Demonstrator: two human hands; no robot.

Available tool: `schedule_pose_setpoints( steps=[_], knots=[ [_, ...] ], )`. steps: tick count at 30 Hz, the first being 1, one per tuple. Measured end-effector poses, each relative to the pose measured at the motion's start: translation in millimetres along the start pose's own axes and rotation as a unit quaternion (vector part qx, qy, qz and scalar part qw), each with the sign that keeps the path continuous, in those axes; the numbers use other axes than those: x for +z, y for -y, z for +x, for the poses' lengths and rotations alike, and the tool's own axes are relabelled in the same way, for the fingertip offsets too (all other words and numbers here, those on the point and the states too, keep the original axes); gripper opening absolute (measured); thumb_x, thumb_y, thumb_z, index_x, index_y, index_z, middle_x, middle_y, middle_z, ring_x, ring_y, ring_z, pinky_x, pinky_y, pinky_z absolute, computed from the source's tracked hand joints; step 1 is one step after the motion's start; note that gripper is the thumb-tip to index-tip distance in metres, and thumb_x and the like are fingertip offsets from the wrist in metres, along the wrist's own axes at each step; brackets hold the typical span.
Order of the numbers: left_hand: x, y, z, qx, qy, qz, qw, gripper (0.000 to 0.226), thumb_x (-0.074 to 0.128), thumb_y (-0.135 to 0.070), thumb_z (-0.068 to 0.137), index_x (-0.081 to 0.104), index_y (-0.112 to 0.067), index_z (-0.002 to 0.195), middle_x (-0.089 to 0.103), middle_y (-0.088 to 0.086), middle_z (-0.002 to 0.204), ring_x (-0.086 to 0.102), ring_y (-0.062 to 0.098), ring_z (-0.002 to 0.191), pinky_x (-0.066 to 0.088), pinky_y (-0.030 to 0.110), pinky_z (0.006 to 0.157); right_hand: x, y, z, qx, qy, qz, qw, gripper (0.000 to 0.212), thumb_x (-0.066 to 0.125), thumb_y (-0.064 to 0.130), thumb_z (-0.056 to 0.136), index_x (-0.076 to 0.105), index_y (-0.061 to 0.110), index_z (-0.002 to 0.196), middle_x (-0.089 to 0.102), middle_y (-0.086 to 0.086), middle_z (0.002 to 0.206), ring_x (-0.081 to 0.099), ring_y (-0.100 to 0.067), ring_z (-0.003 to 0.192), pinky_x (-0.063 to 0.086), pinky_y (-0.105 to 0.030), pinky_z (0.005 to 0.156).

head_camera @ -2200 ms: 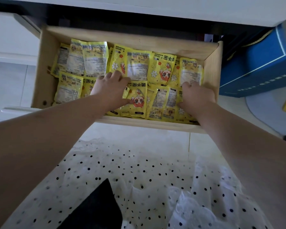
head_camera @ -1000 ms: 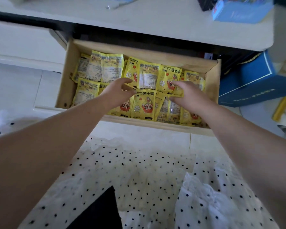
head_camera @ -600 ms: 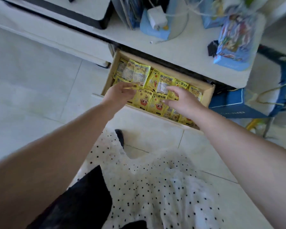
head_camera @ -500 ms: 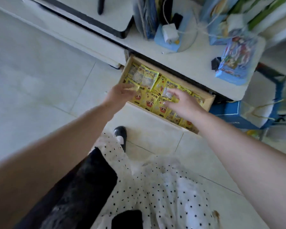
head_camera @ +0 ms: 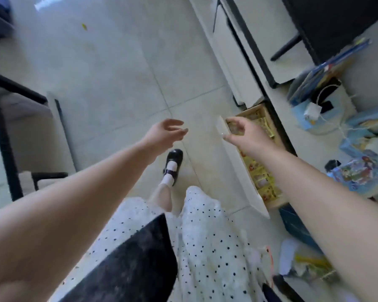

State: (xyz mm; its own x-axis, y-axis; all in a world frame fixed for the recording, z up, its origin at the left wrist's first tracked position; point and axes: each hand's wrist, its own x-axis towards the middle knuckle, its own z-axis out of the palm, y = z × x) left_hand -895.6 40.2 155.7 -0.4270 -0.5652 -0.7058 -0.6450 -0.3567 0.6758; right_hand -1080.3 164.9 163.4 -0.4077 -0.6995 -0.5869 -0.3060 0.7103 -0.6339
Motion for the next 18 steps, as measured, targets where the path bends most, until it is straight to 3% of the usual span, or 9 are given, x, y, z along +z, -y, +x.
schedule_pose_setpoints(
  steps=[3, 10, 14, 18],
  knots=[
    [-41, 30, -37, -0.032, -0.057, -0.077, 0.995, 0.038, 0.063, -0.026, 0.089, 0.056, -0.018, 0.125, 0.065, 0.002, 0.115, 0.063, 0.016, 0.106, 0.048, 0.032, 0.089, 34, 39, -7, -0.035, 0.061, -0.049, 0.996, 0.057, 0.067, 0.031, 0.086, 0.047, 0.021, 0.137, 0.044, -0.007, 0.146, 0.036, -0.019, 0.138, 0.032, -0.028, 0.109],
    [-137, 102, -119, -0.050, -0.197, -0.216, 0.955, 0.038, 0.061, -0.024, 0.091, 0.052, -0.015, 0.127, 0.062, 0.006, 0.117, 0.061, 0.017, 0.106, 0.046, 0.035, 0.092, 136, 142, -15, -0.126, 0.194, -0.194, 0.953, 0.067, 0.073, 0.034, 0.080, 0.043, 0.021, 0.139, 0.045, -0.007, 0.144, 0.042, -0.020, 0.134, 0.034, -0.033, 0.108],
    [-189, 163, -167, -0.056, -0.280, -0.283, 0.915, 0.036, 0.061, -0.025, 0.091, 0.053, -0.015, 0.124, 0.062, 0.005, 0.115, 0.062, 0.015, 0.101, 0.046, 0.026, 0.076, 214, 211, -16, -0.195, 0.252, -0.259, 0.912, 0.065, 0.075, 0.029, 0.079, 0.047, 0.017, 0.136, 0.048, -0.012, 0.140, 0.044, -0.023, 0.132, 0.035, -0.035, 0.109],
    [-240, 234, -213, -0.068, -0.367, -0.342, 0.863, 0.034, 0.061, -0.021, 0.091, 0.055, -0.013, 0.123, 0.061, 0.003, 0.112, 0.061, 0.007, 0.084, 0.044, 0.023, 0.067, 304, 277, -34, -0.267, 0.284, -0.324, 0.862, 0.066, 0.075, 0.032, 0.078, 0.048, 0.021, 0.137, 0.050, -0.010, 0.139, 0.047, -0.023, 0.129, 0.037, -0.037, 0.108]
  ],
)
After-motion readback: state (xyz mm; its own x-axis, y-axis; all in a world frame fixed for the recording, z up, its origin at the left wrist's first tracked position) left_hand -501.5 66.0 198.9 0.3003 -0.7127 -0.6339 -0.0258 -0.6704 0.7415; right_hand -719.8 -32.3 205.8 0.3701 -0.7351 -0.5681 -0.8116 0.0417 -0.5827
